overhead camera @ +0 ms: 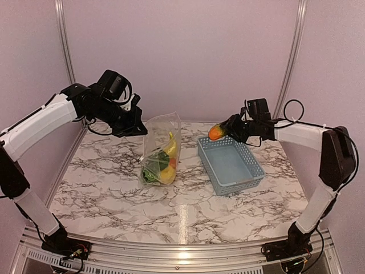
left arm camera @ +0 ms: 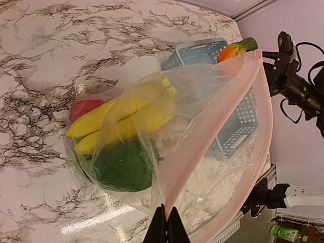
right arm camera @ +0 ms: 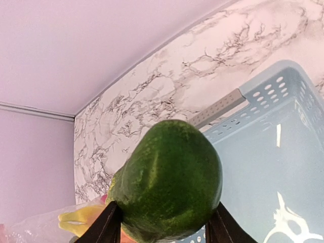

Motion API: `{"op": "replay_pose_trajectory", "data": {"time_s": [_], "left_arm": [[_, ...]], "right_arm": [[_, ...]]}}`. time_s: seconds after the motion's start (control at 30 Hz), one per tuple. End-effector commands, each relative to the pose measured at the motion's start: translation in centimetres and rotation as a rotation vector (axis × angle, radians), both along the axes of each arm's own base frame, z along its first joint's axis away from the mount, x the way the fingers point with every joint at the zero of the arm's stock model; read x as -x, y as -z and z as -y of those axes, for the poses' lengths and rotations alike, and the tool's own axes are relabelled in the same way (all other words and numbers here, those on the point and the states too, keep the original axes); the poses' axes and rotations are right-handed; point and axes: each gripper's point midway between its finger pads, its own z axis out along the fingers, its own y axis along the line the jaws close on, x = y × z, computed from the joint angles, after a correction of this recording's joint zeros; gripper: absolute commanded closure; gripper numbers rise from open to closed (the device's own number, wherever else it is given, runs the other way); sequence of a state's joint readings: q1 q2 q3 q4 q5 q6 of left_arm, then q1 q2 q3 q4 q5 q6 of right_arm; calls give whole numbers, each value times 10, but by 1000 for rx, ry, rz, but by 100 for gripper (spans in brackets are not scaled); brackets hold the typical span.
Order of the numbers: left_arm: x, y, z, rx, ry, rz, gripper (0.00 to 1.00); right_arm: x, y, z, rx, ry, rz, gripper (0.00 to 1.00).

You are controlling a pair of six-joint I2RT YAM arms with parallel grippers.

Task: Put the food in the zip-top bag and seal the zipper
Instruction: Pick up the fake fruit from the bin, then place the fake fruit in the zipper food storage bag.

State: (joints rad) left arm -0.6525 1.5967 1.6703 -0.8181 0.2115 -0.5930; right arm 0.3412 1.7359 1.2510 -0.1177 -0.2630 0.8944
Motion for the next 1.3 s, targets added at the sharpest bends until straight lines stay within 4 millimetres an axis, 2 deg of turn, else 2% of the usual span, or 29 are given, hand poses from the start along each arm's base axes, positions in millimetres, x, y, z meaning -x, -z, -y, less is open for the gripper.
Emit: {"op": "replay_pose_trajectory", "data": {"time_s": [0.0,0.1,0.2,0.37,0.53,0.63,0.8,1.07,1.27], "left_arm": [[-8,-5,5,6,23,21,100],[-11,2,9,1,31,10,100],[-14,4,13,13,35,3,100],[-16,7,19,24,55,1,100],[-15,10,24,39,68,-18,100],[-15,10,27,58,75,-23,100],[-15,10,30,71,80,-33,100],[-15,3,29,84,65,-21,100],[-15,-3,28,95,54,-13,100]], "right_arm": [[24,-42,-6,140,-81,140,56],[40,-80,-14,191,-112,236,56],[58,-116,-32,224,-166,330,56],[87,-160,-77,259,-274,482,56],[112,-188,-118,284,-382,604,56],[120,-191,-133,355,-415,669,56],[131,-196,-148,368,-465,719,56],[140,-165,-172,485,-569,704,54],[142,-156,-178,553,-610,693,44]]}}
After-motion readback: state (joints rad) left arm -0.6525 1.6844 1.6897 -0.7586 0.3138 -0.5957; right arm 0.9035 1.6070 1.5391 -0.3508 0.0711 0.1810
